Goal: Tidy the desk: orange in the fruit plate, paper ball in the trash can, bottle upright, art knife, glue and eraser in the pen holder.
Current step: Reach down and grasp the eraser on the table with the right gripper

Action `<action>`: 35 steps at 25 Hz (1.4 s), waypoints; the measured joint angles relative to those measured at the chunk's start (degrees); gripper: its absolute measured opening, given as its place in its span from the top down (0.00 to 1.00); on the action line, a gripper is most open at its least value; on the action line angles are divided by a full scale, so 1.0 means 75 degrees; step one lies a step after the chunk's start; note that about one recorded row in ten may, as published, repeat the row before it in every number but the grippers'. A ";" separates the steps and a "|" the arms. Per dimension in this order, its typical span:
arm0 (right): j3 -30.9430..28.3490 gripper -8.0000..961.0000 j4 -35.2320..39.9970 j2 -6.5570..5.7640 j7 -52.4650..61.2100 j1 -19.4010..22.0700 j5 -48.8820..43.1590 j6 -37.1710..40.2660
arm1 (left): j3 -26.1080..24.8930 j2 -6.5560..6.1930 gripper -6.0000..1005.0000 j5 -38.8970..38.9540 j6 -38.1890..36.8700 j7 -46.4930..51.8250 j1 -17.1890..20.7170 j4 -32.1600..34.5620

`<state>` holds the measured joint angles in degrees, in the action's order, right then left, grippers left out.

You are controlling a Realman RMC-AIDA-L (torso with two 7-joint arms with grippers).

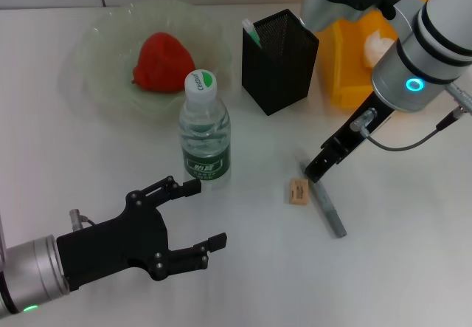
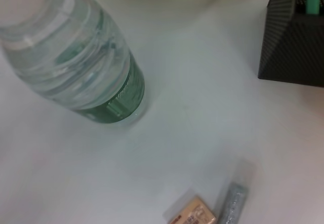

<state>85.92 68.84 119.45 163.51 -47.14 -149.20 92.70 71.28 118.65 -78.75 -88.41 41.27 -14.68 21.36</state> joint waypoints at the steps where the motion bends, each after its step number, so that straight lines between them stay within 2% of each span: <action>1: -0.0006 0.13 -0.0056 -0.0004 -0.0044 -0.0008 0.0026 -0.0024 | 0.0000 0.0000 0.14 0.0000 0.0000 -0.0004 0.0000 0.0000; 3: 0.0138 0.13 0.0014 0.0001 -0.0417 0.0011 0.0137 -0.0025 | 0.0000 -0.0001 0.14 0.0000 0.0003 -0.0008 0.0000 0.0000; 4: 0.0570 0.13 0.0244 0.0014 -0.0833 0.0094 0.0184 -0.0027 | -0.0001 -0.0001 0.14 0.0001 0.0029 -0.0001 0.0000 0.0000; 9: 0.1239 0.13 0.0655 0.0010 -0.1773 0.0354 0.0203 -0.0083 | 0.0000 -0.0010 0.14 0.0000 0.0059 0.0014 0.0000 0.0000; 14: 0.1268 0.13 0.0585 0.0014 -0.2607 0.0539 0.0230 -0.0269 | 0.0009 -0.0003 0.14 0.0000 0.0071 0.0016 0.0019 -0.0006; 24: 0.1517 0.13 0.0292 0.0022 -0.3089 0.0744 0.0700 -0.1166 | 0.0011 0.0000 0.14 0.0000 0.0073 0.0017 -0.0011 -0.0048; 35: 0.1631 0.13 0.0157 0.0035 -0.3439 0.0765 0.0723 -0.1551 | 0.0012 0.0000 0.14 0.0000 0.0069 0.0007 -0.0023 -0.0051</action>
<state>98.16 70.01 119.71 137.72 -41.41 -143.78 81.06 71.37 118.65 -78.75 -87.89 41.32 -14.85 20.97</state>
